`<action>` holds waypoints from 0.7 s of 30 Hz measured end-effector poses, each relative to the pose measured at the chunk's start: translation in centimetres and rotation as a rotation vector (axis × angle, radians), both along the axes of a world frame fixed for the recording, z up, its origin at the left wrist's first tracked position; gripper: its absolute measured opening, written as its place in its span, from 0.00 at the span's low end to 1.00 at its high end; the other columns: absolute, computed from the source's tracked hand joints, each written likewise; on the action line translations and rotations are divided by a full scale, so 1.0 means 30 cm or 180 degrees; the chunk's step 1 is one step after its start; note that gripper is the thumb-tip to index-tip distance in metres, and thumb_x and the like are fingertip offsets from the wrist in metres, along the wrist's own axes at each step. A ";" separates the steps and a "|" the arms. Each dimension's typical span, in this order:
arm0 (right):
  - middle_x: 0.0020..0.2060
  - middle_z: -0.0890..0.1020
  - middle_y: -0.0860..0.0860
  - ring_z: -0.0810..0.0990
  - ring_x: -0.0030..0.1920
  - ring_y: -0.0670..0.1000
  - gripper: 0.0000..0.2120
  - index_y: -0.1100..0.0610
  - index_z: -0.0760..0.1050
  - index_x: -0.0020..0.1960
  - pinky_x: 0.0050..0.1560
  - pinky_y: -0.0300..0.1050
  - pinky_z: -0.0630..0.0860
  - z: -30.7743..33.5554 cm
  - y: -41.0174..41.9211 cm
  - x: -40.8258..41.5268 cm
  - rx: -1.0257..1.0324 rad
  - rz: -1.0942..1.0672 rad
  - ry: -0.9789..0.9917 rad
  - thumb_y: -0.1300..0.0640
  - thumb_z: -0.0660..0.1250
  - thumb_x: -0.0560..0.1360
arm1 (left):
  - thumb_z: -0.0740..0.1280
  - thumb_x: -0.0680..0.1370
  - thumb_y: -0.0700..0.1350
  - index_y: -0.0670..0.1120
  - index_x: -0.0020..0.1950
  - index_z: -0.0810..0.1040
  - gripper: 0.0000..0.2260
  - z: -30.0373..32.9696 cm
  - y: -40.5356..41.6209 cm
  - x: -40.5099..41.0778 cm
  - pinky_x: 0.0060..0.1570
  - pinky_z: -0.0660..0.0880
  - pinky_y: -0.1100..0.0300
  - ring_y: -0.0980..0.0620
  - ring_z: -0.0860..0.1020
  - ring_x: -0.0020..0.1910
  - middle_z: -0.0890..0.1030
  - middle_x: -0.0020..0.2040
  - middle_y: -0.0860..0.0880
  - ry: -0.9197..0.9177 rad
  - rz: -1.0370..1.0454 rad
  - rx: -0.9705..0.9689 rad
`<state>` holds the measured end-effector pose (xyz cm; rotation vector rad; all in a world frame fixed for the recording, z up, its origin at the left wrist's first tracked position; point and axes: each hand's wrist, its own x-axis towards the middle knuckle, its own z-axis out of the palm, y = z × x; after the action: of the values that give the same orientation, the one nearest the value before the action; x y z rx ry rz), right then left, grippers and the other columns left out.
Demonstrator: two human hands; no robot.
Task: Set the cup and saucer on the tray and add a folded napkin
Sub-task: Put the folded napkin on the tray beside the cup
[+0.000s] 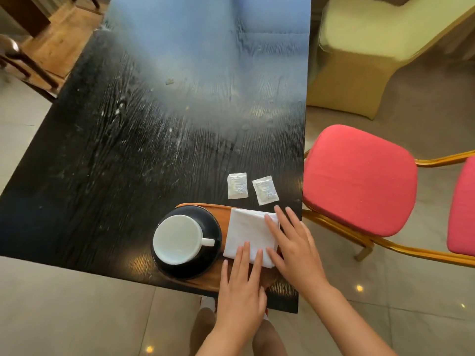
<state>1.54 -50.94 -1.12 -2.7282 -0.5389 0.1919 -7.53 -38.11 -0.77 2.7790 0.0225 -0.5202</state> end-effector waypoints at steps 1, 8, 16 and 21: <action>0.74 0.60 0.54 0.52 0.74 0.54 0.35 0.52 0.59 0.73 0.68 0.56 0.57 -0.015 -0.008 -0.003 -0.0114 0.0187 0.0001 0.51 0.70 0.70 | 0.67 0.67 0.53 0.49 0.73 0.62 0.36 -0.008 0.006 -0.007 0.63 0.67 0.47 0.48 0.58 0.73 0.63 0.74 0.45 -0.0006 -0.0022 0.0059; 0.74 0.56 0.53 0.49 0.74 0.53 0.39 0.54 0.53 0.74 0.67 0.59 0.56 -0.065 0.020 0.004 -0.0421 0.0355 0.0094 0.46 0.68 0.71 | 0.55 0.71 0.57 0.49 0.74 0.61 0.32 -0.014 0.049 -0.010 0.68 0.51 0.50 0.48 0.57 0.74 0.63 0.74 0.44 0.0038 -0.0020 0.0255; 0.75 0.50 0.50 0.44 0.75 0.52 0.36 0.50 0.51 0.75 0.69 0.59 0.48 -0.072 0.032 0.020 -0.0419 0.0421 0.0256 0.43 0.65 0.73 | 0.54 0.71 0.58 0.50 0.74 0.60 0.31 -0.029 0.056 -0.018 0.68 0.63 0.47 0.46 0.58 0.73 0.64 0.74 0.43 -0.0182 -0.0027 0.0374; 0.75 0.52 0.48 0.43 0.75 0.49 0.29 0.49 0.57 0.73 0.70 0.54 0.40 -0.033 0.041 0.030 0.0167 0.0284 0.0489 0.47 0.63 0.75 | 0.64 0.70 0.56 0.48 0.69 0.68 0.28 0.005 0.069 0.003 0.53 0.76 0.55 0.46 0.73 0.66 0.73 0.68 0.43 -0.0354 -0.0107 0.0179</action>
<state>2.43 -49.70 -2.10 -2.6132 -0.6129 0.4007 -7.43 -36.03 -0.62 2.8635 -0.0350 -0.3780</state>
